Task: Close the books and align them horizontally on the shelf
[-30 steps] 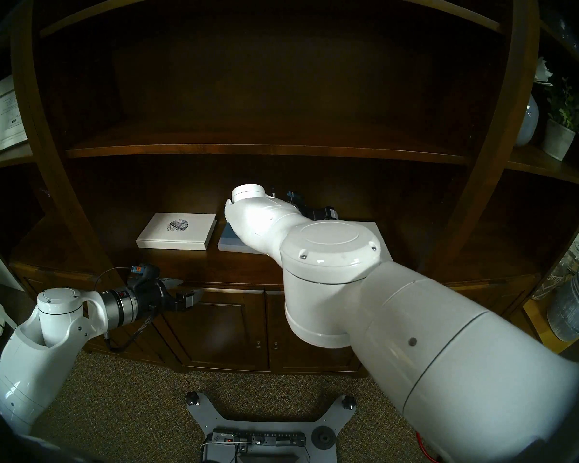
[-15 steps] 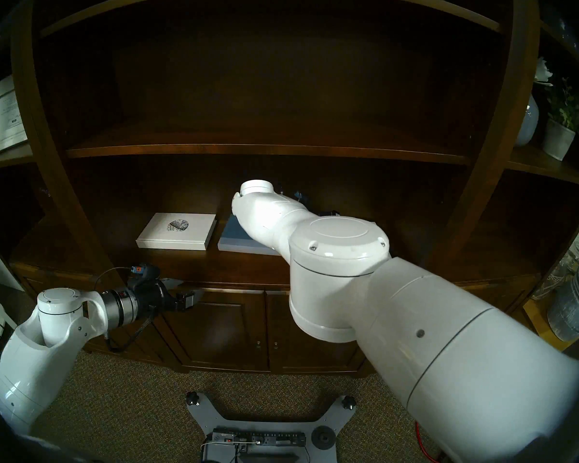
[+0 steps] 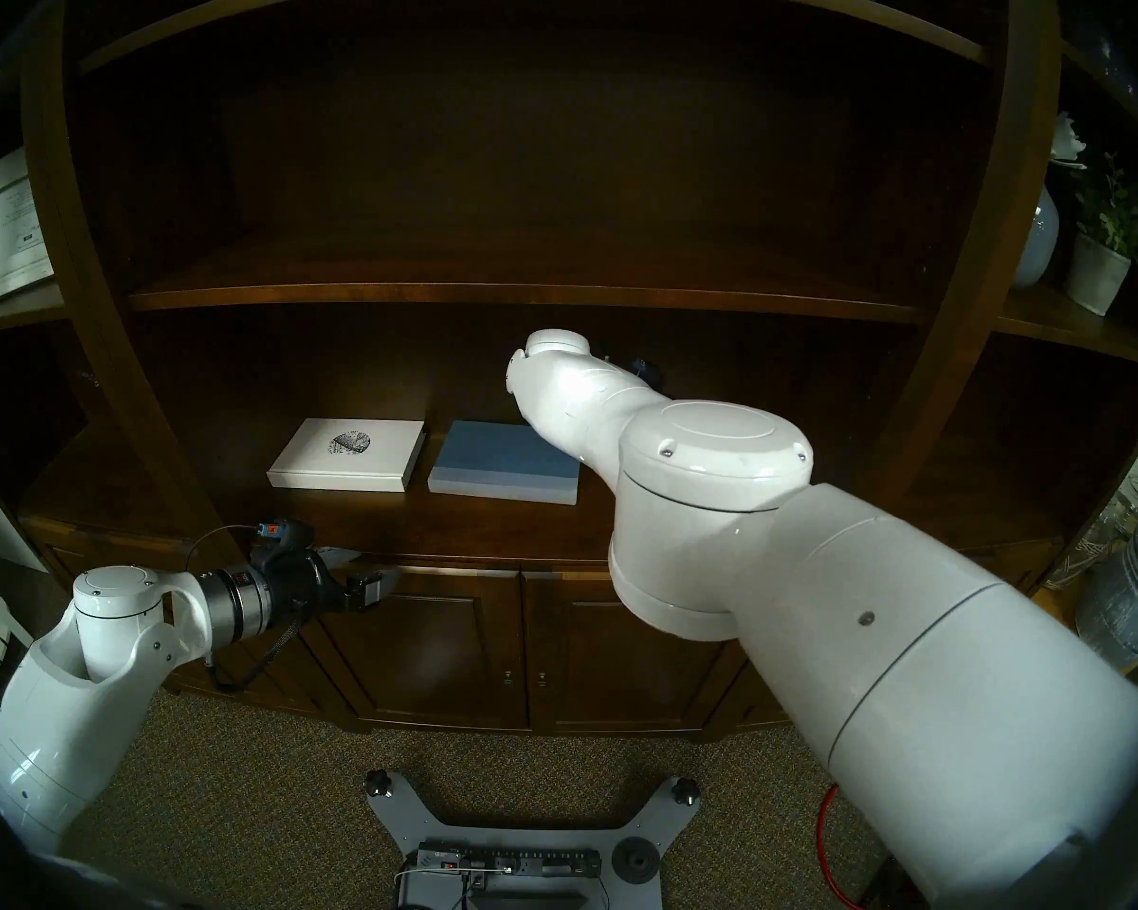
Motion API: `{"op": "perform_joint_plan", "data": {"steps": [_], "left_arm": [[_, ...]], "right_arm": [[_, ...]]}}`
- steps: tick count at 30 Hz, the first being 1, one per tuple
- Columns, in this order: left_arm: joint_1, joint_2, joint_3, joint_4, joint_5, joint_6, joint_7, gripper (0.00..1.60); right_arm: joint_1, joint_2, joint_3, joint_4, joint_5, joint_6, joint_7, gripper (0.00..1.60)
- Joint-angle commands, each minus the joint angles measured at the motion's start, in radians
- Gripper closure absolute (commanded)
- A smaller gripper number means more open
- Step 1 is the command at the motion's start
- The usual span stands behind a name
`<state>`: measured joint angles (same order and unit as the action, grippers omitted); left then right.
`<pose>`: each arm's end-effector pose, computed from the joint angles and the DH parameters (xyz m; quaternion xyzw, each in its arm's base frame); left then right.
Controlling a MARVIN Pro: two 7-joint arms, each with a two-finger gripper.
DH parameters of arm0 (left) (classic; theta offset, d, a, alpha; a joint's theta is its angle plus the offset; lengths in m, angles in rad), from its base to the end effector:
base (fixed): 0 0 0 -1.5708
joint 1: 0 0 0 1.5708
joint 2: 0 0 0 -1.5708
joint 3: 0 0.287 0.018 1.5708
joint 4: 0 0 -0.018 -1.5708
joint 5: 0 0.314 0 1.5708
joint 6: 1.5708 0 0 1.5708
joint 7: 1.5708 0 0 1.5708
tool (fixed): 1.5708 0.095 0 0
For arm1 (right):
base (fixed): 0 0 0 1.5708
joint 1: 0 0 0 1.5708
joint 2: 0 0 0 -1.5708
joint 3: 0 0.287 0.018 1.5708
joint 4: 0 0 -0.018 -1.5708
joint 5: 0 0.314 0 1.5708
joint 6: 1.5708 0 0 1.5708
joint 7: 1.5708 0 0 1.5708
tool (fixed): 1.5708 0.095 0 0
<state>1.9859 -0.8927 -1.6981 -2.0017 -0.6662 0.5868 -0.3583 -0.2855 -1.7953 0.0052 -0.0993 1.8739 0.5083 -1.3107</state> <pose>0.3053 0.0933 -0.2737 0.8569 -0.1596 0.4497 0.1952 0.5898 0.0916 -0.2138 0.8557 -0.1876 0.2931 0.3830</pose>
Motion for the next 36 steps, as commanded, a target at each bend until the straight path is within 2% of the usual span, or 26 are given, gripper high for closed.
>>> {"op": "perform_joint_plan", "data": {"steps": [1,7,26,36], "left_arm": [[-0.018,0.002,-0.008,-0.020,-0.001,-0.007,-0.002,0.00],[-0.018,0.002,-0.008,-0.020,-0.001,-0.007,-0.002,0.00],[-0.014,0.002,-0.006,-0.012,-0.001,-0.005,-0.002,0.00],[-0.016,0.002,-0.005,-0.011,-0.001,-0.005,-0.002,0.00]], "right_arm": [[0.059,0.015,0.007,-0.001,0.003,-0.013,-0.025,0.00],[0.062,0.018,0.021,-0.001,0.012,-0.020,-0.034,0.00],[0.003,0.023,0.020,-0.025,0.015,0.031,0.045,0.00],[0.022,0.056,0.009,-0.029,0.010,0.027,0.086,0.00]]}}
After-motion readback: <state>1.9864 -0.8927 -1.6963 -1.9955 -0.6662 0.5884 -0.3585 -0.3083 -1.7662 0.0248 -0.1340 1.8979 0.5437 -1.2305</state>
